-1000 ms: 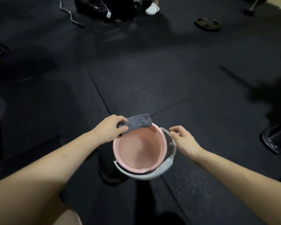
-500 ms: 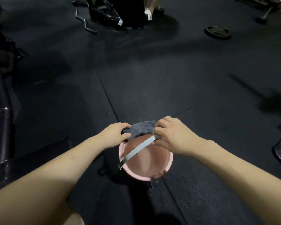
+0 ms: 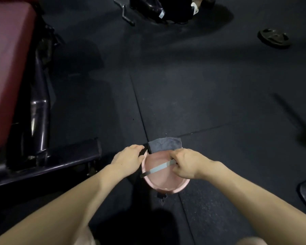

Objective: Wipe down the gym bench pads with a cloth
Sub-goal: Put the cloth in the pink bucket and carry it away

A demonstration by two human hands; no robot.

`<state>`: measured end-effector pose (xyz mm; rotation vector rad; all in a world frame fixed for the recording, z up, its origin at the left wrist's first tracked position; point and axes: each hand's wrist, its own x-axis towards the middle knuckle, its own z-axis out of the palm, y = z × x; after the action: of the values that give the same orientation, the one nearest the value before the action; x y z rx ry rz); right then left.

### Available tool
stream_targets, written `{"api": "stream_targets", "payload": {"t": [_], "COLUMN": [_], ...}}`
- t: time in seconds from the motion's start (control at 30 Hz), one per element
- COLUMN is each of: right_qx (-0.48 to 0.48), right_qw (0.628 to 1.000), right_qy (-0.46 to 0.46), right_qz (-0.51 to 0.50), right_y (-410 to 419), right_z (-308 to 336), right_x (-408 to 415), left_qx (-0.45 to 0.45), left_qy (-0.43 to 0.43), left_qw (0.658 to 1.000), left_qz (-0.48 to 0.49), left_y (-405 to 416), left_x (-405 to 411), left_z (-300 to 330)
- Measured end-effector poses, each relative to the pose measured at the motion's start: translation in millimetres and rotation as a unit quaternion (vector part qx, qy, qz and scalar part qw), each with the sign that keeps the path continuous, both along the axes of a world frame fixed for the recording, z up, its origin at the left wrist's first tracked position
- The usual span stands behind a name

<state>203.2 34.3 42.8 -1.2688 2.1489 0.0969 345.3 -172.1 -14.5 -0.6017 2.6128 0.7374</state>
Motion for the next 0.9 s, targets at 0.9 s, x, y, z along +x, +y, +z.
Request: {"api": "stream_targets", "payload": {"t": [0.9], "right_qx": [0.035], "right_qw": [0.996], "right_qy": [-0.060], "right_qz": [-0.052], "right_y": [-30], "right_z": [394], "right_x": [136], "left_qx": [-0.068], "left_qy": [-0.062], "left_qw": [0.995], "left_qz": [0.042], "left_y": [-15], "left_x": [174], "left_z": [439]}}
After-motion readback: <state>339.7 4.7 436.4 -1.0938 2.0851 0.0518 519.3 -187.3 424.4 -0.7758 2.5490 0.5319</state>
